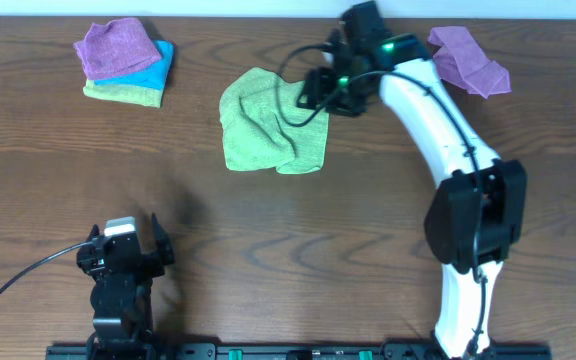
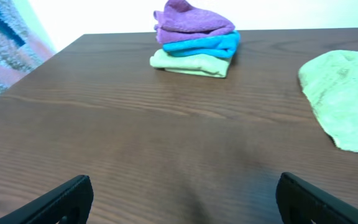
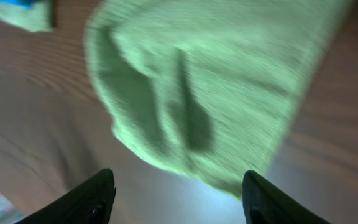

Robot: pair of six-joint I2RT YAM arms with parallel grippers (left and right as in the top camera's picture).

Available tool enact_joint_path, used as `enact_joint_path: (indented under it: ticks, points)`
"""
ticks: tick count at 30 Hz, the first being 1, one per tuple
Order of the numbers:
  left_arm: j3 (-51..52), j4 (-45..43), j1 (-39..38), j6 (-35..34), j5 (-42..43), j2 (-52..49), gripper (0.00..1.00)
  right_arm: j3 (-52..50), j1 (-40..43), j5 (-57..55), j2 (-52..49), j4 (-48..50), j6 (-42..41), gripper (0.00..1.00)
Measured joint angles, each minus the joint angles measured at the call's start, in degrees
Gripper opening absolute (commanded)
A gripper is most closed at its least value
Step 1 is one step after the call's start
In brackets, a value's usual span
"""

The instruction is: Fold the cloth

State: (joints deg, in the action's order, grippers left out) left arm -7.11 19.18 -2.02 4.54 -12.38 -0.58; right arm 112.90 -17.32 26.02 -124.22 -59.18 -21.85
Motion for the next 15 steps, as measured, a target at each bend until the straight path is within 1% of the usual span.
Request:
enact_joint_path:
  ticks: [2, 7, 12, 15]
  points:
    - [0.0, 0.0, 0.0, 0.0, 1.0, 0.0, 0.95, 0.0, 1.9, 0.4, 0.0, -3.0, -0.2, 0.68]
    - [0.0, 0.0, 0.0, 0.0, 2.8, 0.0, 0.95, -1.9, 3.0, 1.5, 0.0, -4.2, -0.2, 0.68]
    - [0.0, 0.1, 0.0, 0.0, 4.8, 0.0, 0.95, -11.6, 2.8, 3.3, 0.0, -0.7, -0.3, 0.65]
    - [0.0, 0.1, 0.0, 0.0, 7.3, 0.0, 0.95, -16.9, 2.8, 4.5, 0.0, 2.2, -1.0, 0.65]
